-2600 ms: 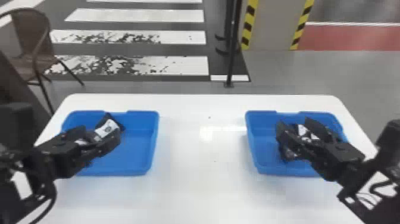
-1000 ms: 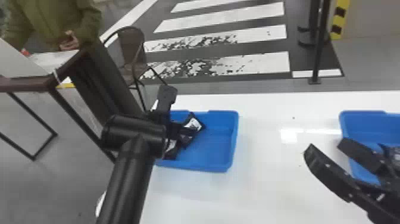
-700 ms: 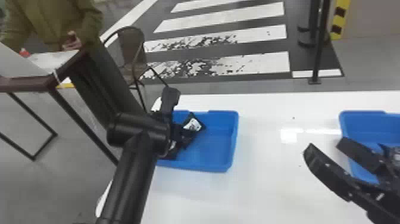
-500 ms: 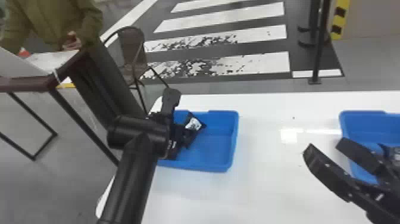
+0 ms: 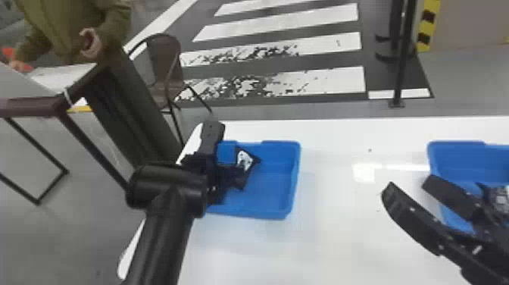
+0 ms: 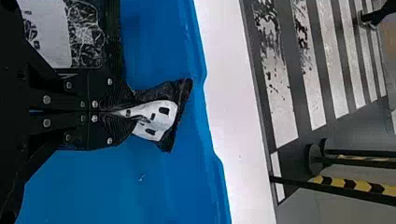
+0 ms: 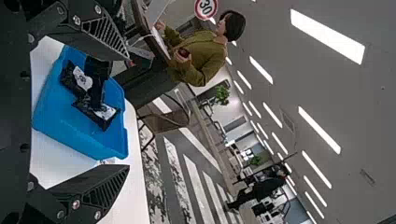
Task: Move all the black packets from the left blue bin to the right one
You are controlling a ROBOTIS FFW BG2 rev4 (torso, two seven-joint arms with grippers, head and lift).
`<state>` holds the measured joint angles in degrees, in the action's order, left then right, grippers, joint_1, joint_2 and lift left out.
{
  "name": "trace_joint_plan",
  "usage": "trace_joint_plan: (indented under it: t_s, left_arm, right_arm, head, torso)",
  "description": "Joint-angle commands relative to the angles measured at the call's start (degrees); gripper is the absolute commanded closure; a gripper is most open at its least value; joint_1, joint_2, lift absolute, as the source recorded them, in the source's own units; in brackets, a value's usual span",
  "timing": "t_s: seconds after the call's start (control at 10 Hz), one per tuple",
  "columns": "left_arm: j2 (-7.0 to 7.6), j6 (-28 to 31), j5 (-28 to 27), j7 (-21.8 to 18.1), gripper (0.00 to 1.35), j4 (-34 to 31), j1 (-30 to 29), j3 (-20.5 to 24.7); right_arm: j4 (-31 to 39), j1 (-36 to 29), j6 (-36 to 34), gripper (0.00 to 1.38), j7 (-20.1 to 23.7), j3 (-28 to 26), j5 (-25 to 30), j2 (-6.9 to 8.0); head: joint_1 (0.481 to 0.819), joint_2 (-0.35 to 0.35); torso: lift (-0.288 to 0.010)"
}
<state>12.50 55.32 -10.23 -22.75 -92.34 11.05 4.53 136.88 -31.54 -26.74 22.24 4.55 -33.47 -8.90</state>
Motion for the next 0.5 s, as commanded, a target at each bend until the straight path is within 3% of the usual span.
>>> trace_joint_plan:
  t_s: [0.0,0.2,0.4]
  left_arm:
    - [-0.37,-0.06,3.15,-0.63,1.19,-10.38,-5.84,3.24]
    - [-0.55,-2.03,9.09,-1.59,1.19,-22.34,-11.75,3.7]
    - [-0.72,-4.98,15.37,-2.82,1.19,-29.09,-14.98,0.84]
  right_arm:
    - [0.02,1.31,-0.68,0.21,0.7,0.02,0.11,0.02]
    - [-0.12,3.14,-2.65,0.21,2.02,0.02,0.68,-0.07]
    - [-2.09,6.65,-5.04,0.21,4.22,0.02,1.94,-0.07]
  head:
    - [0.695,0.336]
    - [0.695,0.335]
    - [0.695,0.293]
  torso:
    - [-0.14]
    - [-0.14]
    - [-0.14]
